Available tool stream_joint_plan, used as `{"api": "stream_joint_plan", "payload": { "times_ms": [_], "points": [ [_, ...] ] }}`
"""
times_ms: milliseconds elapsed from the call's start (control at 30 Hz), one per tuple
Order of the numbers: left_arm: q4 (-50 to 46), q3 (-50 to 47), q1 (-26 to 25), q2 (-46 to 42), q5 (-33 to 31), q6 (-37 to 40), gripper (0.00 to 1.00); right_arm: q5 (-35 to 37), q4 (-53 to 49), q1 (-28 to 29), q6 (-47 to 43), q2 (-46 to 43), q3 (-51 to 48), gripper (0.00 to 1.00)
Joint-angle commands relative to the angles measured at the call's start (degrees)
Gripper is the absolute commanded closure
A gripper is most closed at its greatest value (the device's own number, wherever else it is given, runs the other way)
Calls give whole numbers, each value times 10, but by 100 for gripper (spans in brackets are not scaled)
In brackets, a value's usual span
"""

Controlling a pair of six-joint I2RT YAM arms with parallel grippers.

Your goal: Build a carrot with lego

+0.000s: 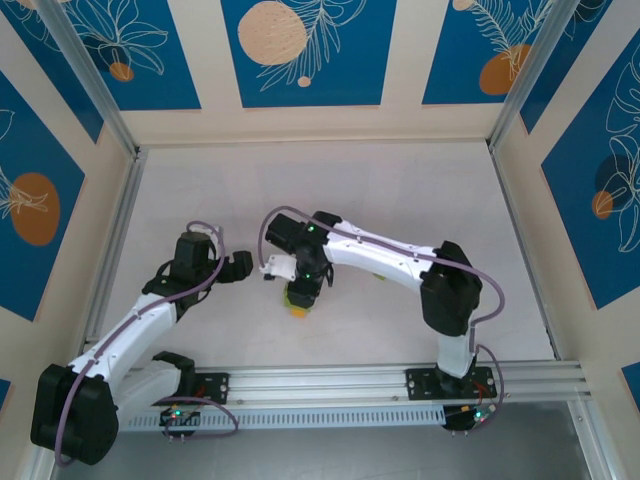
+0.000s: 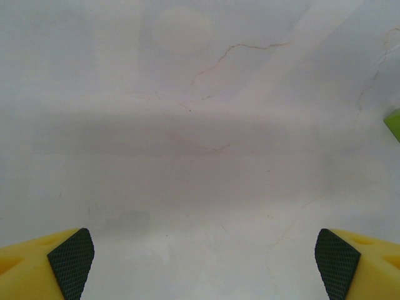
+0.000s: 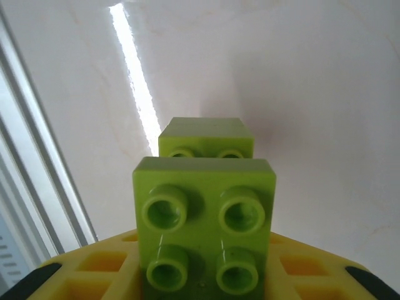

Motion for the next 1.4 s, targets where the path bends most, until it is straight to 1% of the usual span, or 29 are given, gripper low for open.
{"api": "stream_joint_plan", "payload": {
  "times_ms": [0, 100, 333, 767, 933, 1067, 1133, 1233, 1367],
  "points": [
    [19, -10, 7, -7, 19, 11, 6, 3, 39, 20, -30, -42, -34, 62],
    [21, -10, 8, -7, 24, 13, 6, 9, 47, 35, -38, -47, -55, 61],
    [17, -12, 8, -18, 20, 14, 6, 37, 41, 54, -41, -21, -55, 61],
    [20, -12, 8, -14, 23, 15, 6, 57, 42, 60, -44, 1, -66, 60],
    [19, -12, 8, -14, 23, 16, 6, 59, 39, 59, -45, 6, -66, 54],
    [20, -12, 8, -14, 23, 16, 6, 60, 41, 60, -45, 2, -68, 46],
    [19, -12, 8, -14, 22, 17, 6, 62, 43, 60, -44, -4, -67, 40],
    [21, -13, 8, -20, 21, 17, 4, 62, 54, 60, -44, -30, -68, 36],
    [31, -21, 8, -38, 25, 21, 3, 74, 64, 60, -38, -84, -58, 33]
  ]
}}
